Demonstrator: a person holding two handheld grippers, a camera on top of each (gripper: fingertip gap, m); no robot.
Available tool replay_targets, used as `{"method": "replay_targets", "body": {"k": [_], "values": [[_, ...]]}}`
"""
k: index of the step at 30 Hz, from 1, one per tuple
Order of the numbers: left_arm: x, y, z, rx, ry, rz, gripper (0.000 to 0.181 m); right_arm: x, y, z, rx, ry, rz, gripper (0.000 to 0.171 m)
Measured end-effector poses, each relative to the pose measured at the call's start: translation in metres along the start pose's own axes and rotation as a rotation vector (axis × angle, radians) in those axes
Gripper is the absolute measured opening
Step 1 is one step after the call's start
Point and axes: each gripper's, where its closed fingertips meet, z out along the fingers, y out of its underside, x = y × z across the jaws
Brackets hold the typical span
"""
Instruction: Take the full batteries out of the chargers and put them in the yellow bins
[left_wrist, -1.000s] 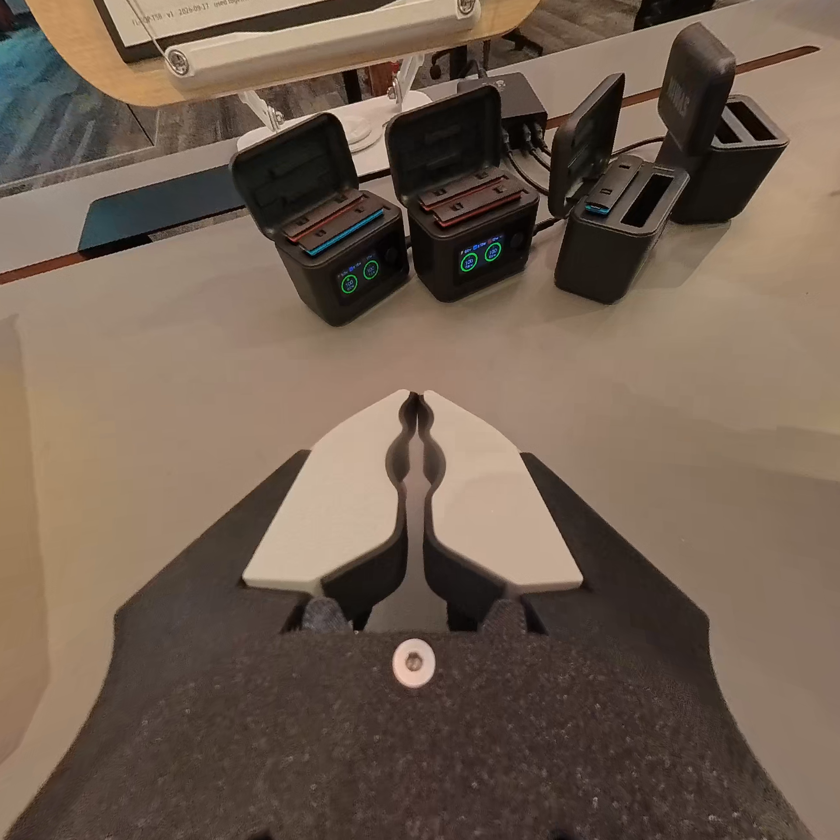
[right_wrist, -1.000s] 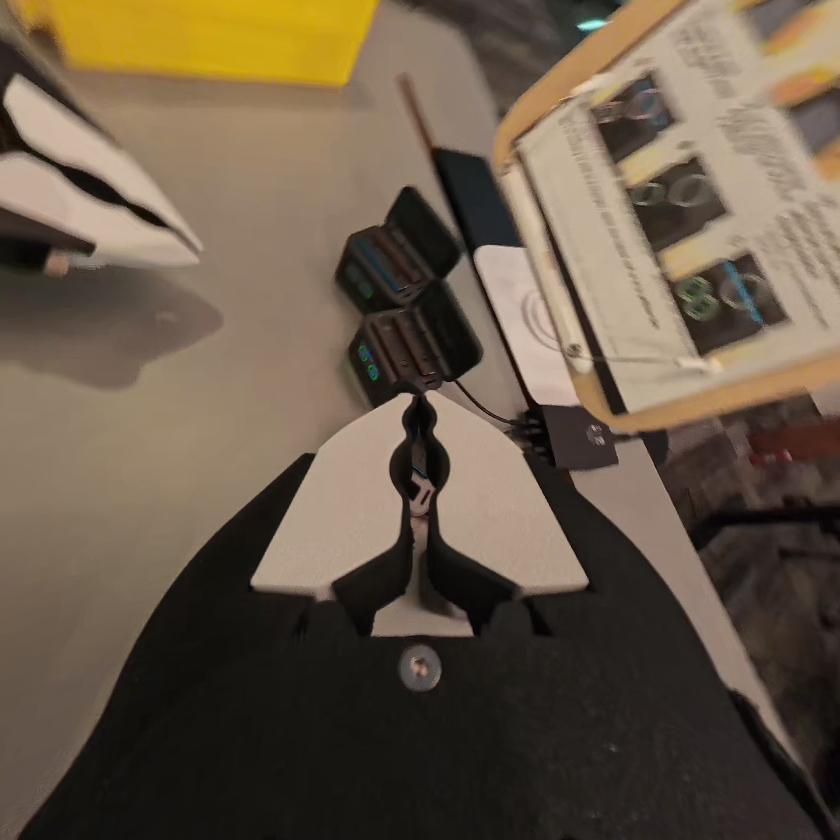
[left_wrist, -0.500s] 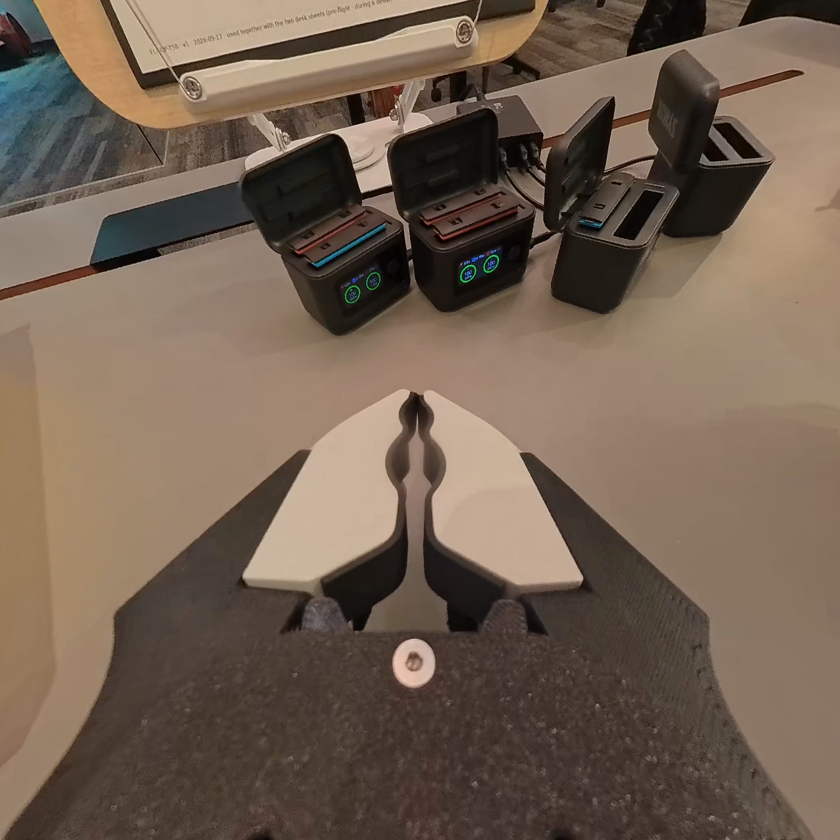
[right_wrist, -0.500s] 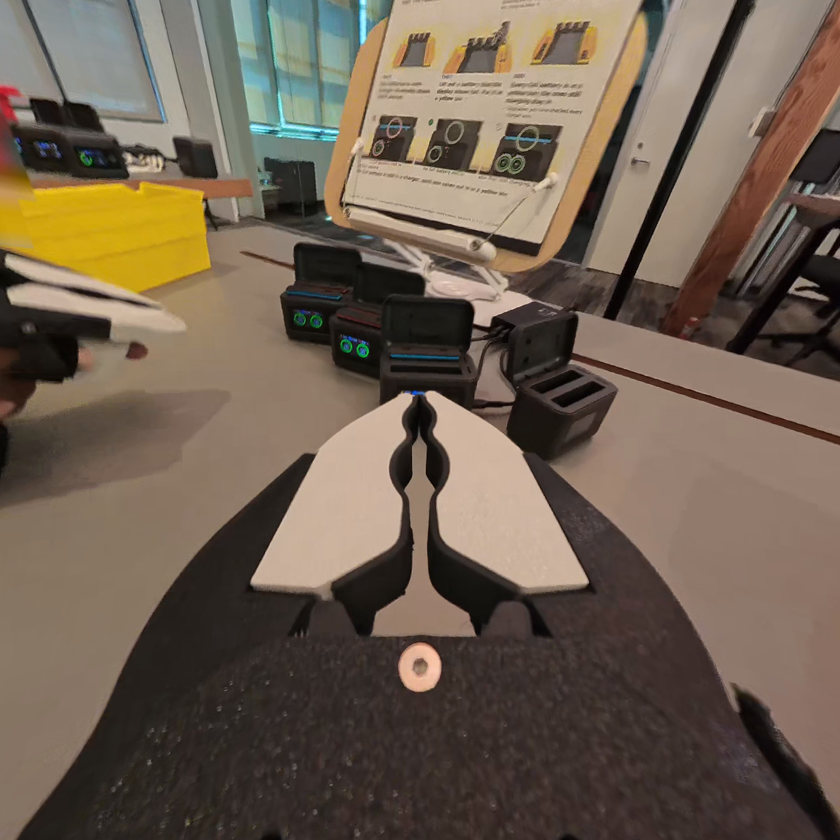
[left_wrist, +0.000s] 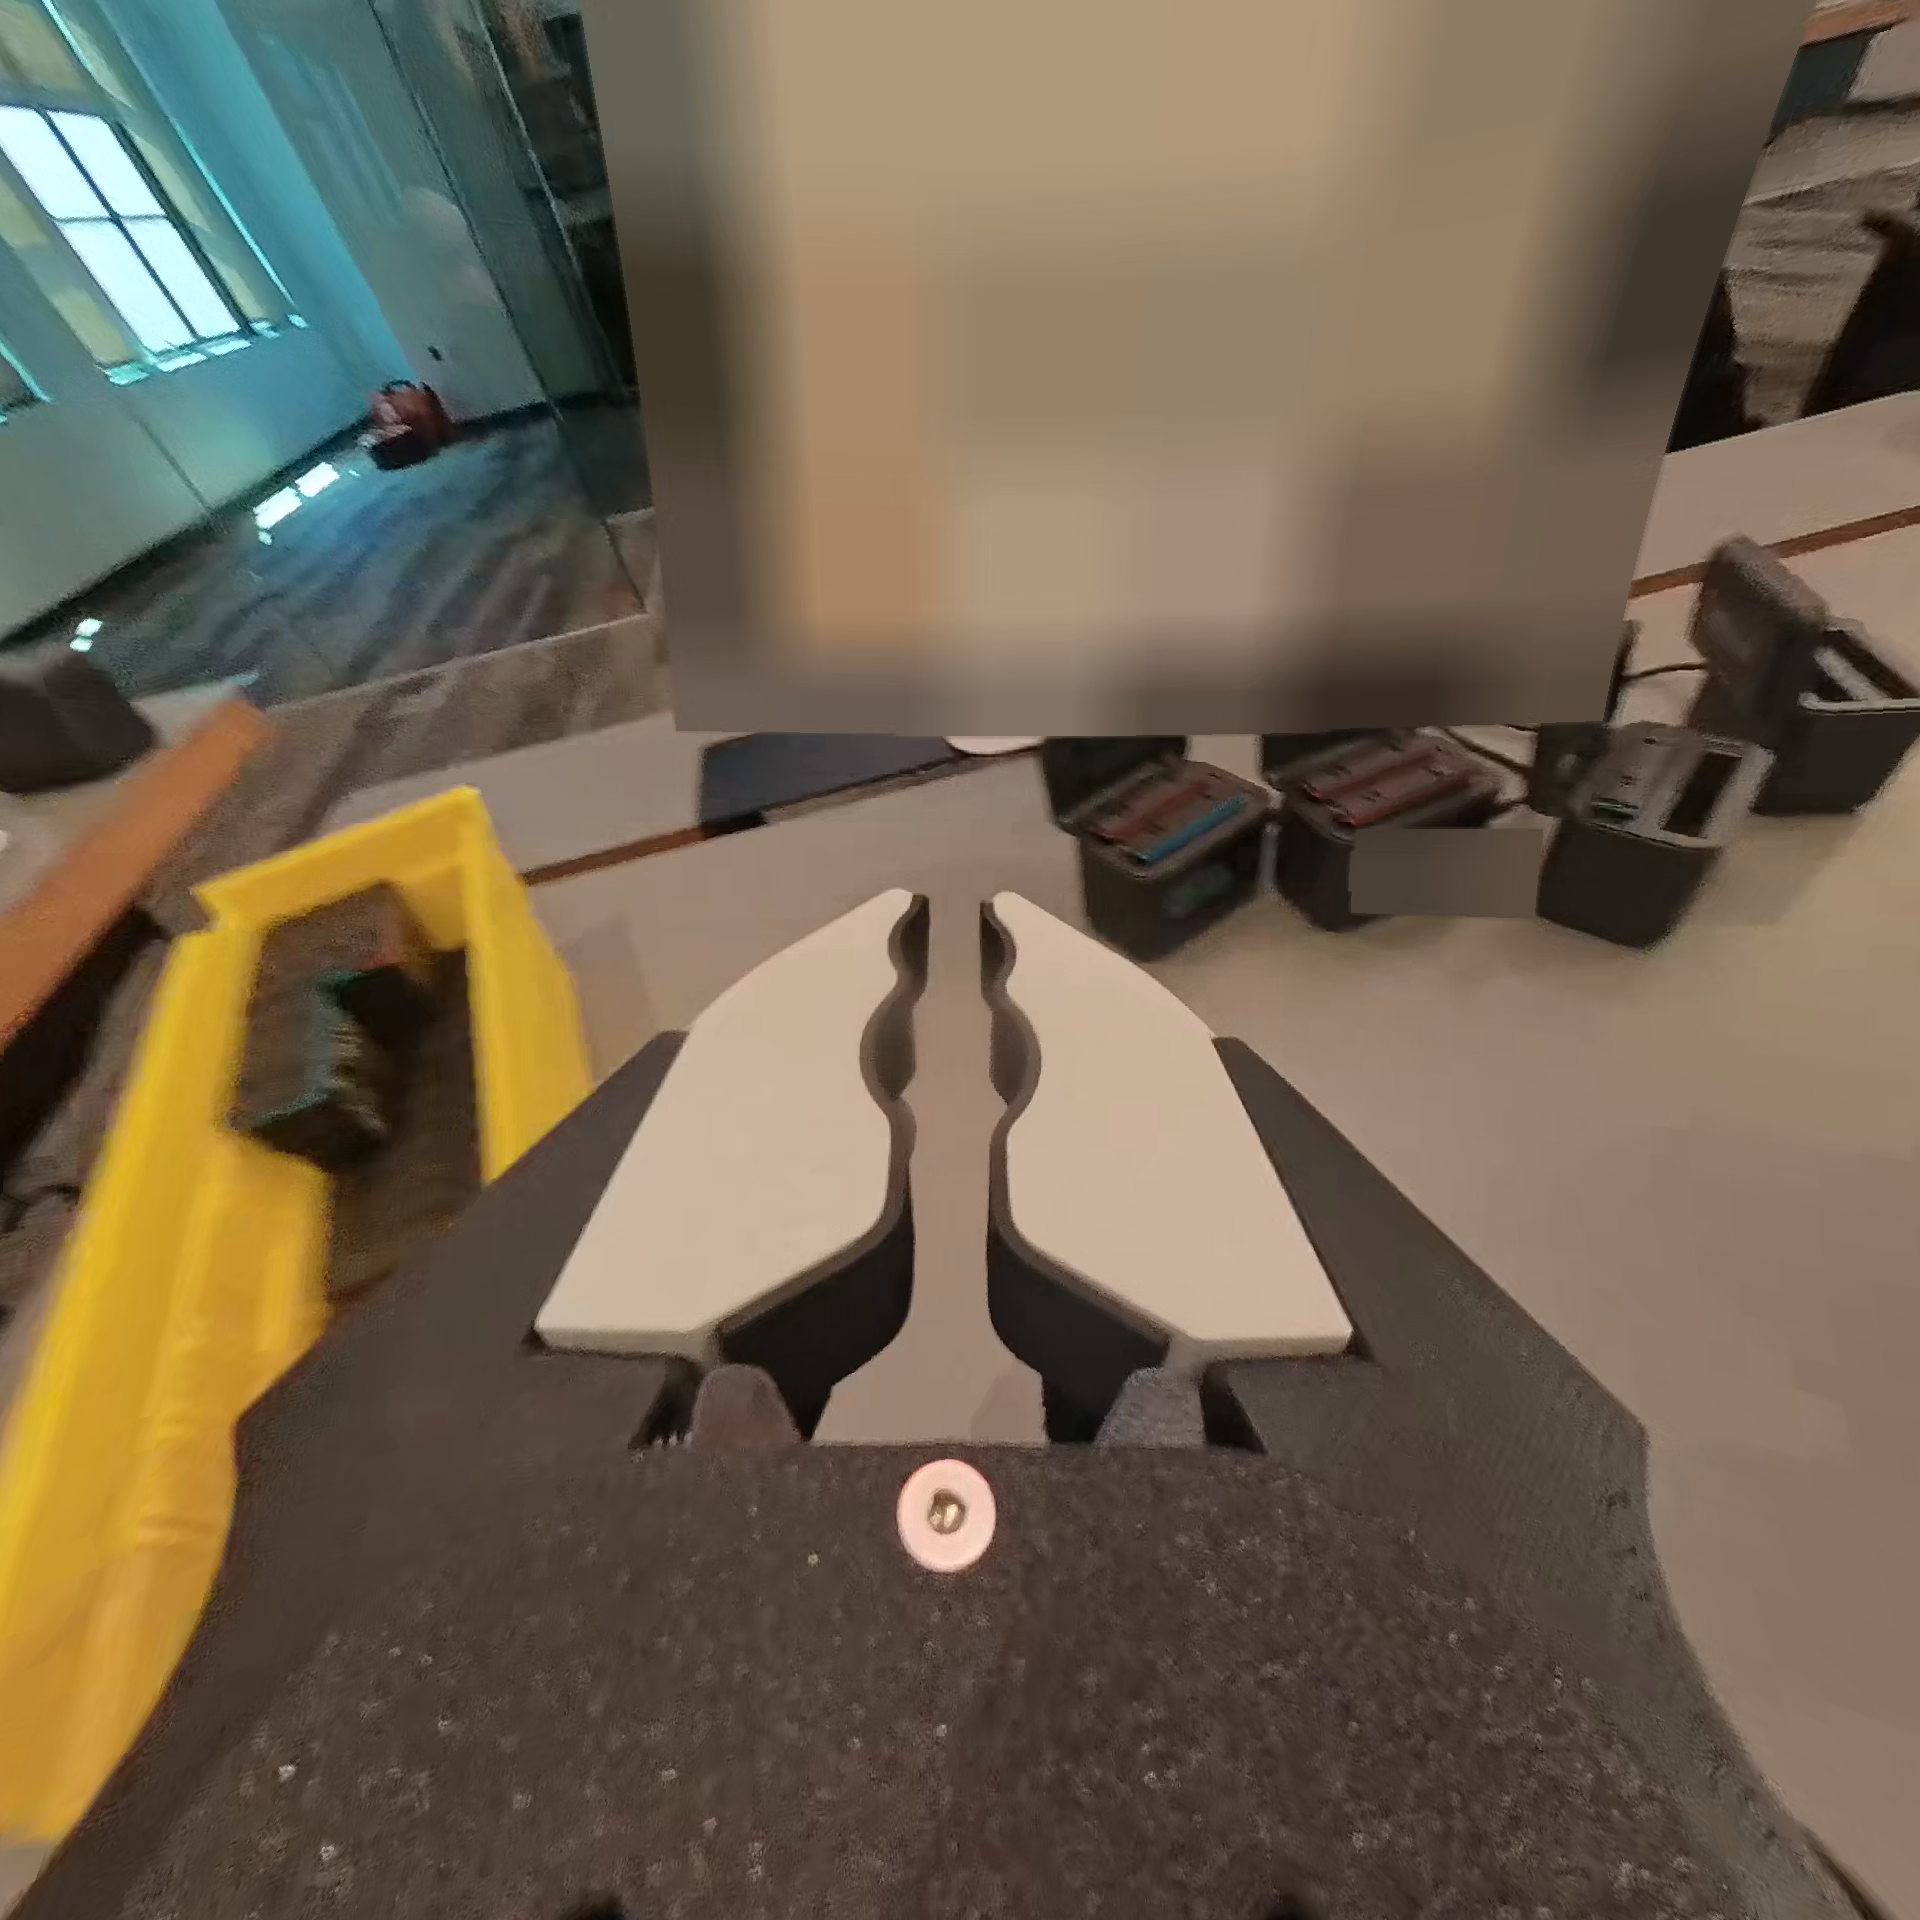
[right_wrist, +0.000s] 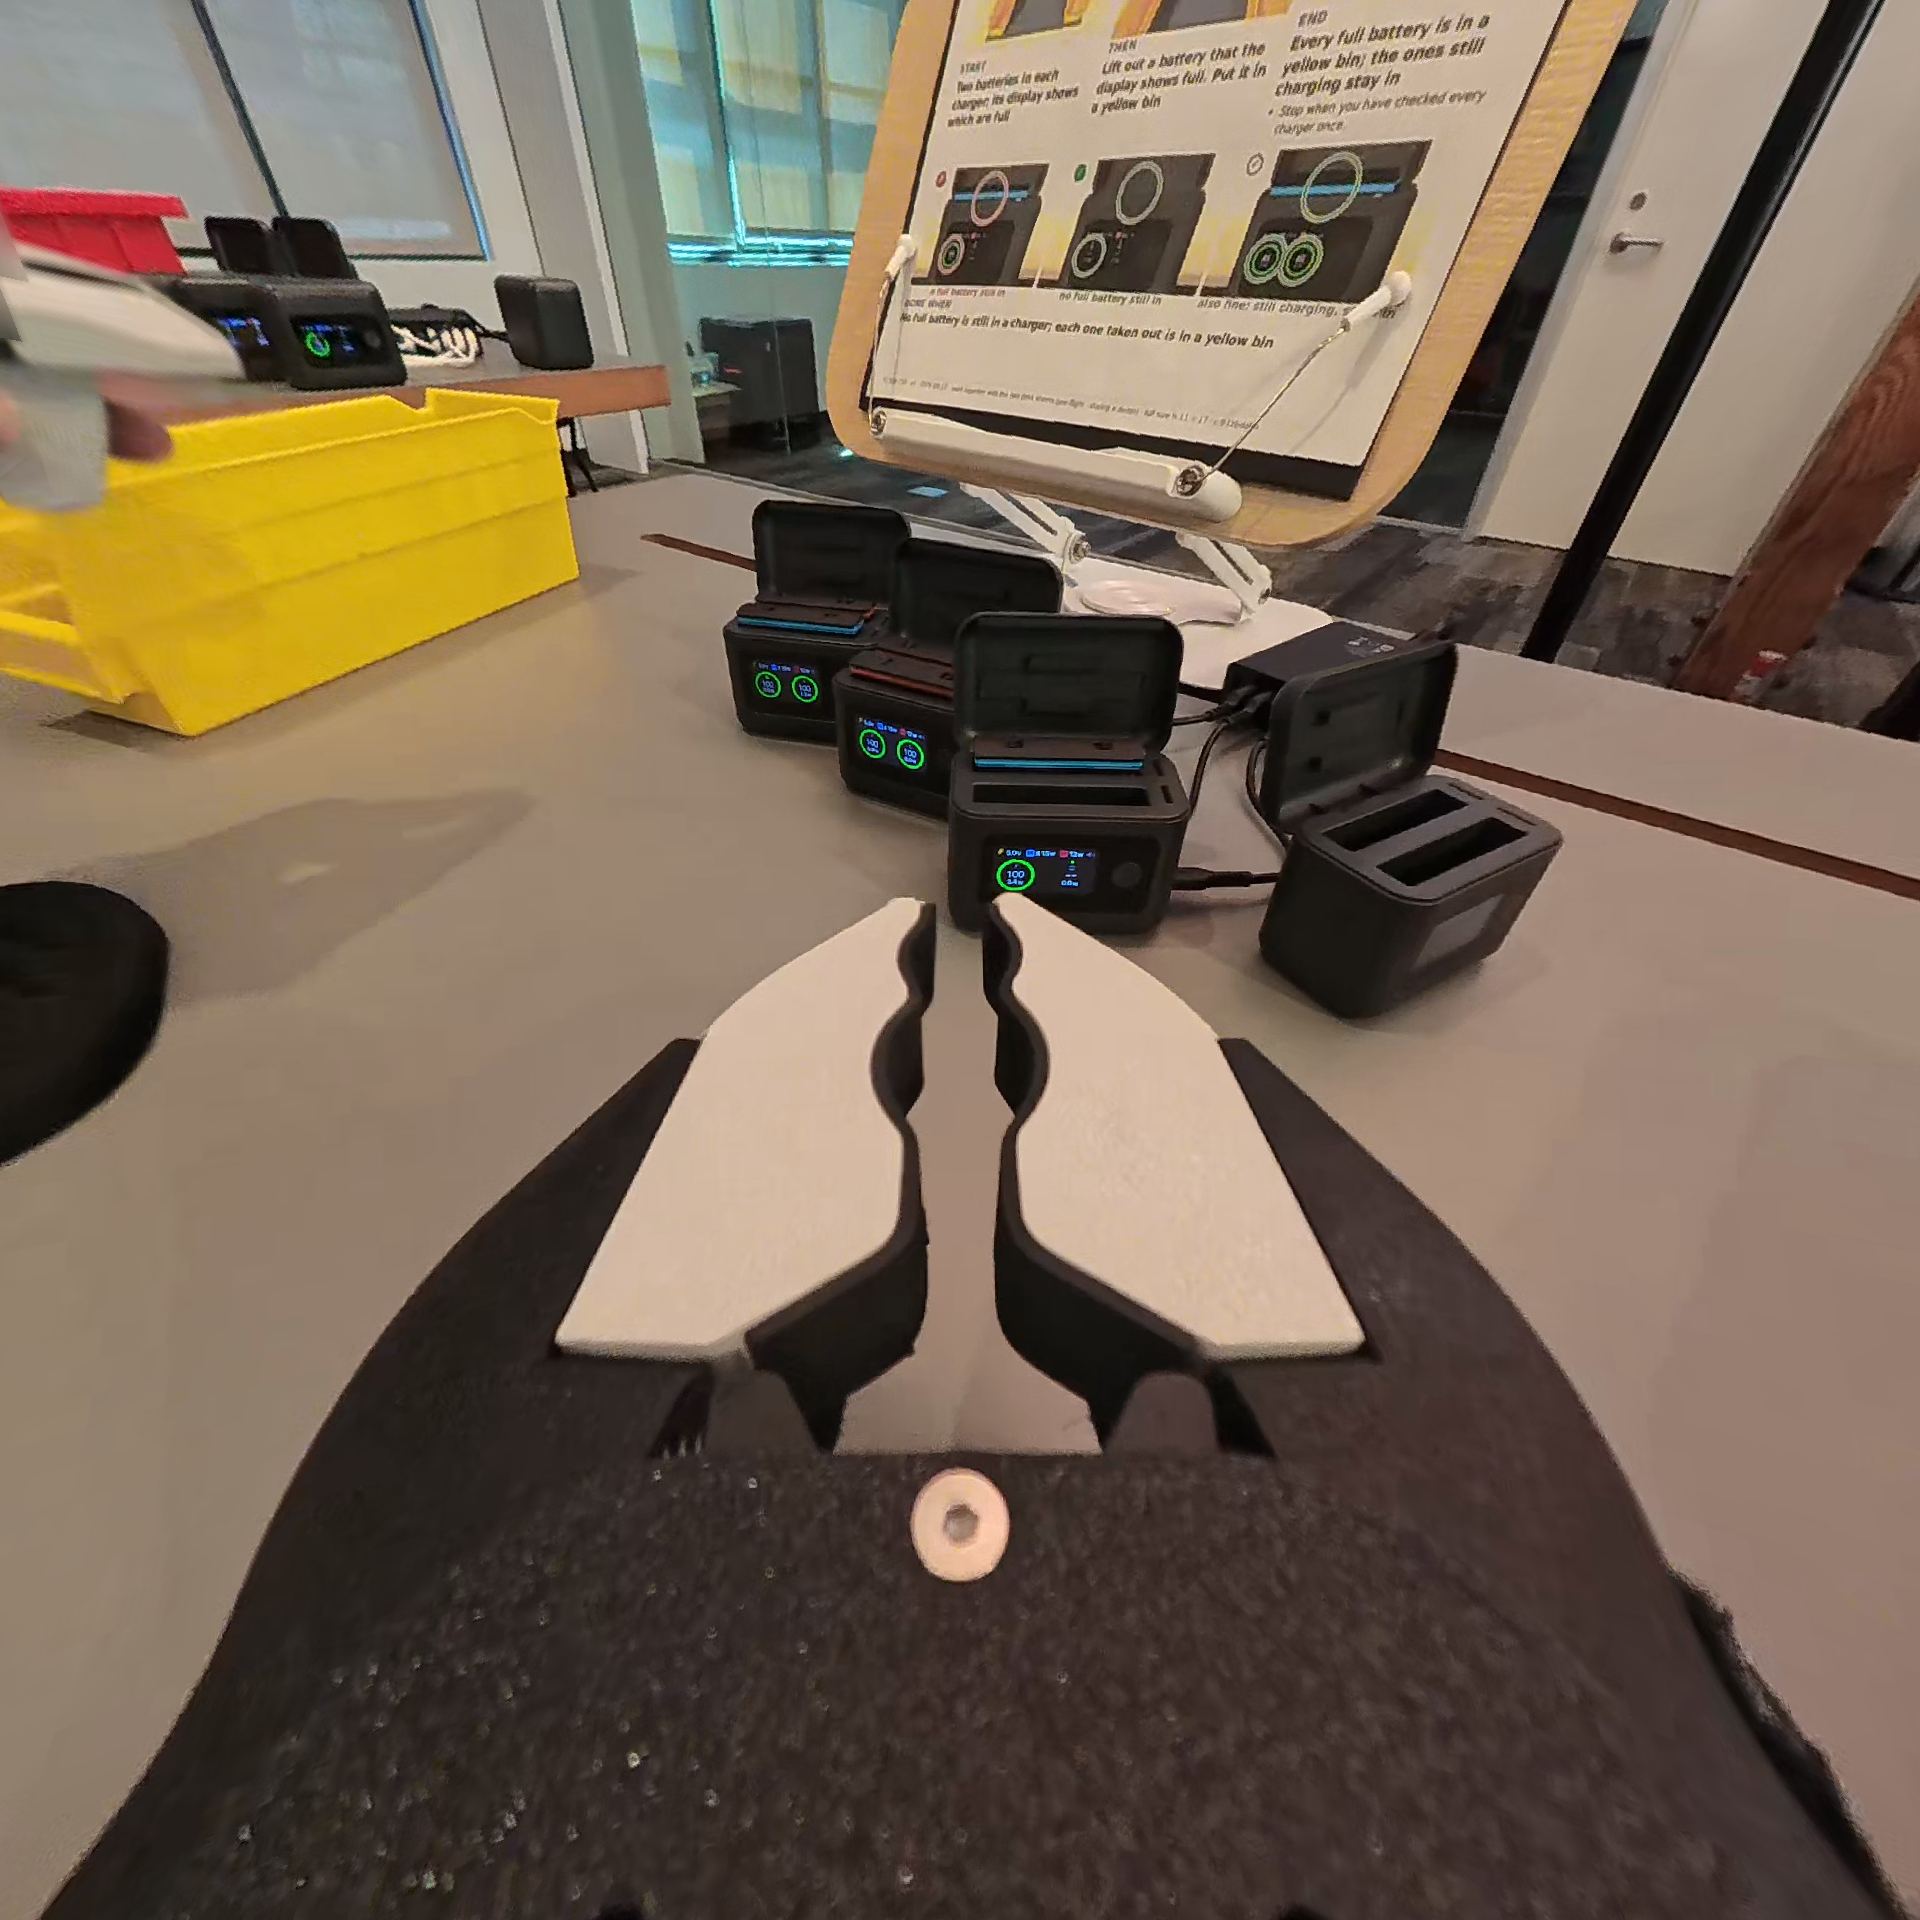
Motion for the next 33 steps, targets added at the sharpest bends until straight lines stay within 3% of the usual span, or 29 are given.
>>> {"method": "replay_targets", "body": {"k": [6, 9, 13, 21, 33], "values": [[-0.116, -0.019, -0.002, -0.134, -0.071, 0.128, 0.031, -0.001, 0.001, 0.0, -0.008, -0.013, 0.016, 0.011], [-0.137, 0.002, 0.014, -0.293, 0.103, 0.283, 0.049, -0.001, 0.001, 0.0, -0.007, -0.014, 0.021, 0.012], [-0.174, 0.045, 0.035, -0.521, 0.179, 0.496, 0.051, 0.002, 0.001, -0.001, -0.009, 0.0, 0.018, 0.013], [-0.211, 0.105, 0.064, -0.832, 0.303, 0.716, 0.056, 0.015, 0.004, -0.005, -0.013, 0.042, 0.049, 0.013], [-0.229, 0.119, 0.086, -1.099, 0.417, 0.898, 0.061, 0.012, 0.009, -0.002, -0.03, 0.016, 0.058, 0.012]]}}
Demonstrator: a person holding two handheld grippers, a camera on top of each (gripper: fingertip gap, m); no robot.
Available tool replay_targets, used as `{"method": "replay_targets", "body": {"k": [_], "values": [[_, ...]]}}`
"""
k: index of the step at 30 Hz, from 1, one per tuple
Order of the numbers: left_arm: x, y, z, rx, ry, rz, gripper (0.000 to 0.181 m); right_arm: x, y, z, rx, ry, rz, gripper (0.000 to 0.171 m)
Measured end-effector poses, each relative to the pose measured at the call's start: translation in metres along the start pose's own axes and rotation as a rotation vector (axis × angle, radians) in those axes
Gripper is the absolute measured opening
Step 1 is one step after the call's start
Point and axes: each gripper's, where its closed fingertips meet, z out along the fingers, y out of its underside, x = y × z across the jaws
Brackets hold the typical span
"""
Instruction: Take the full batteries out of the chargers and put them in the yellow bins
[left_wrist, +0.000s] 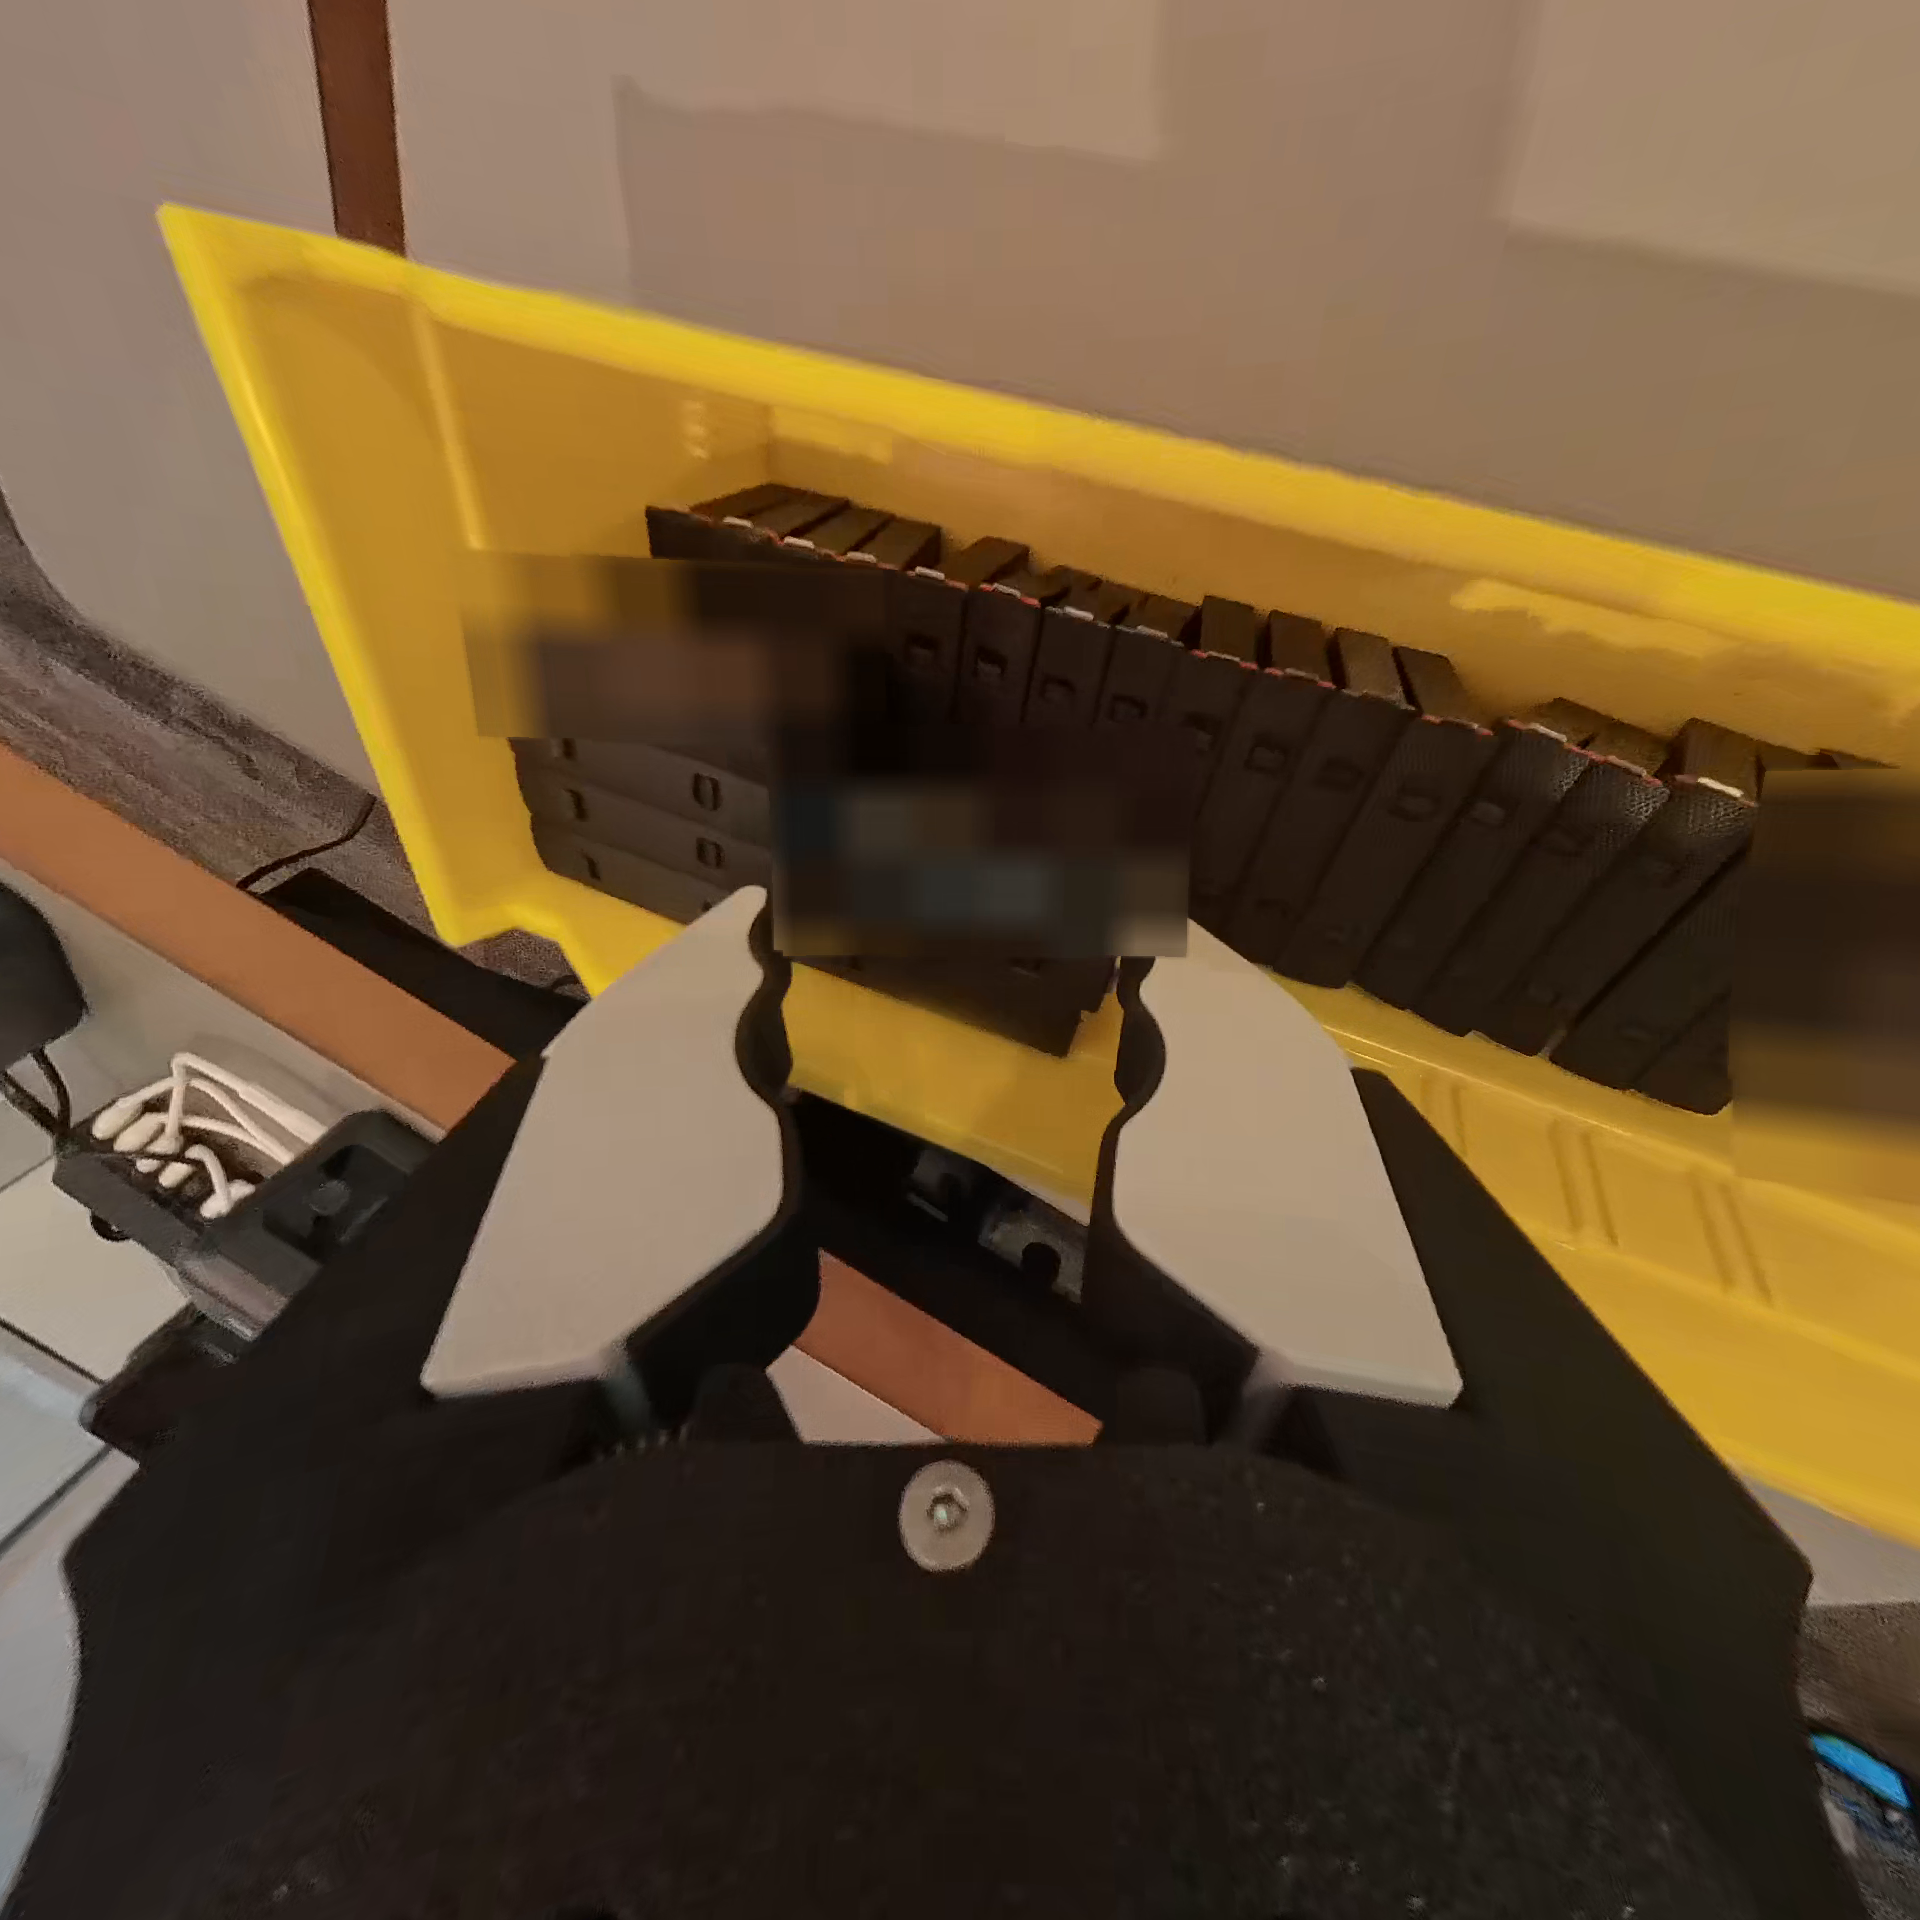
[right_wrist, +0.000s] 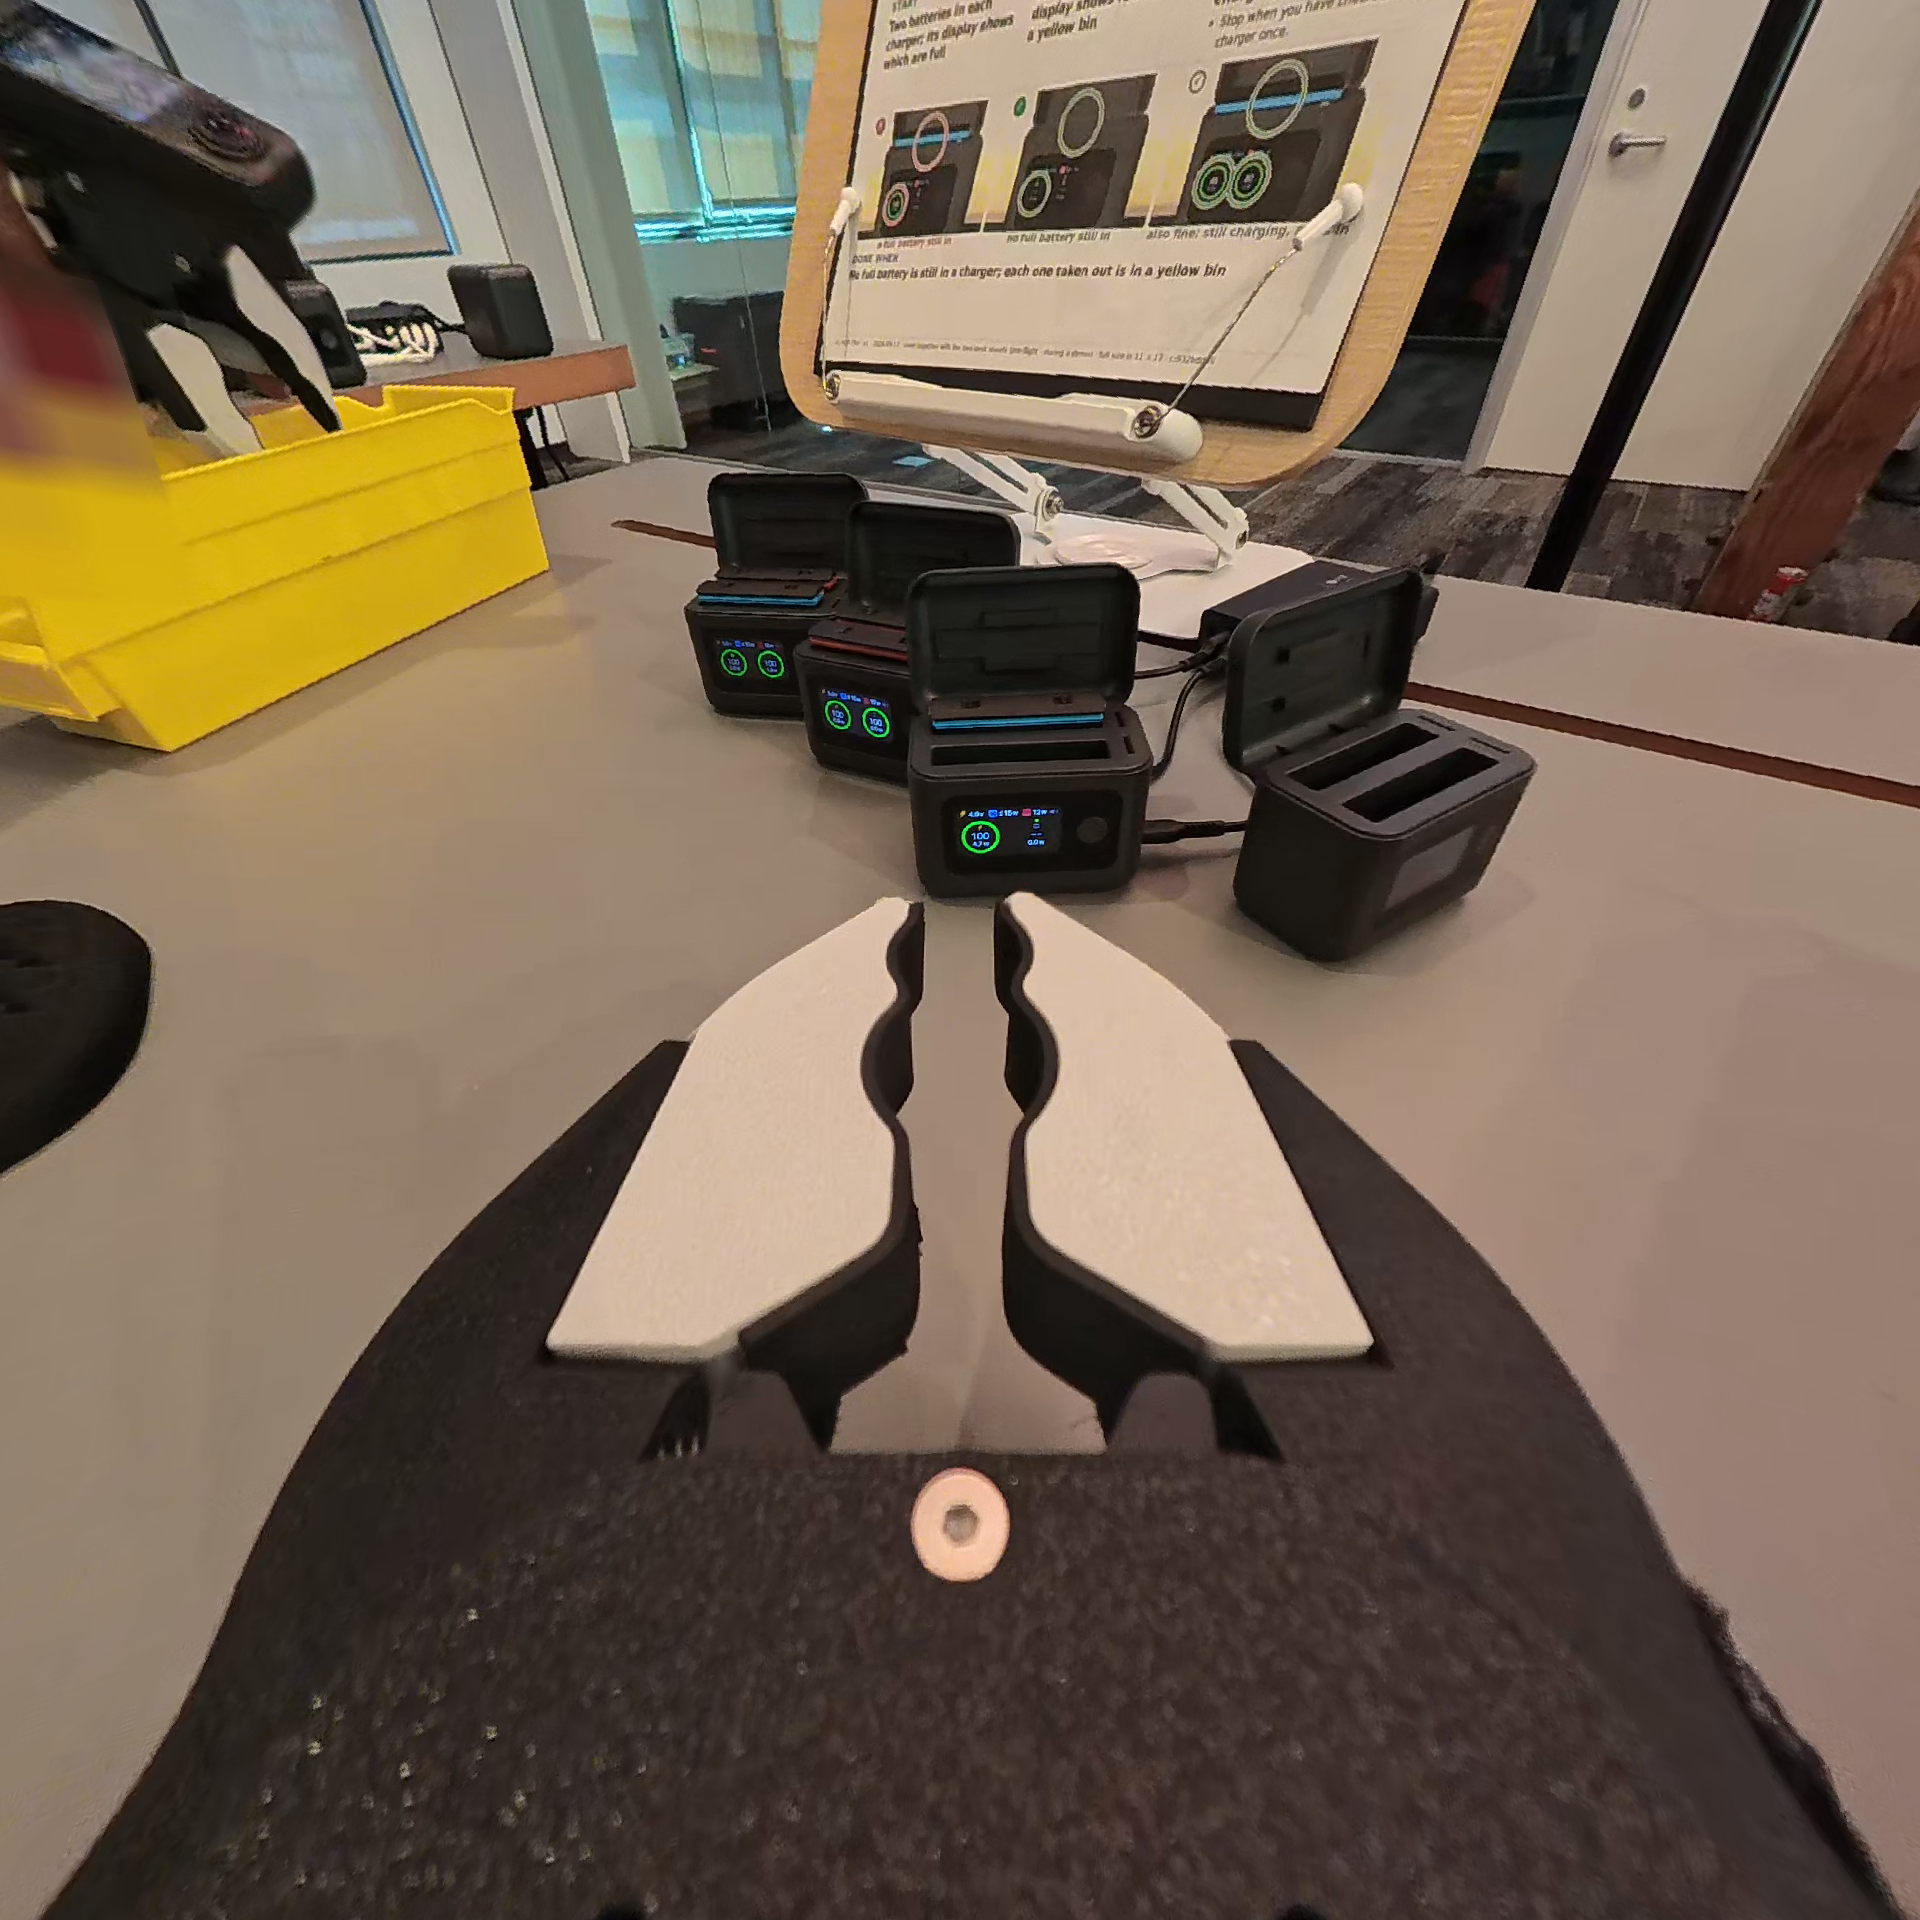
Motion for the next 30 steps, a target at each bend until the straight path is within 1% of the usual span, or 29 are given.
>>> {"method": "replay_targets", "body": {"k": [5, 9, 16, 22, 25, 30], "values": [[-0.001, 0.002, 0.001, -0.063, 0.0, 0.069, 0.059, 0.001, 0.002, 0.001, -0.009, -0.007, 0.018, 0.012], [0.003, 0.004, 0.001, -0.104, -0.044, 0.141, 0.059, 0.001, 0.003, 0.001, -0.016, -0.009, 0.025, 0.012], [0.016, 0.005, -0.005, -0.092, -0.026, 0.184, 0.058, -0.002, 0.007, 0.004, -0.037, -0.025, 0.029, 0.012], [0.016, 0.004, -0.003, -0.115, -0.031, 0.21, 0.065, -0.002, 0.008, 0.005, -0.046, -0.032, 0.032, 0.011], [0.018, 0.007, 0.0, -0.149, -0.008, 0.214, 0.062, -0.003, 0.009, 0.005, -0.049, -0.034, 0.033, 0.011], [0.02, 0.0, -0.005, -0.122, -0.016, 0.235, 0.061, -0.003, 0.009, 0.004, -0.048, -0.038, 0.036, 0.011]]}}
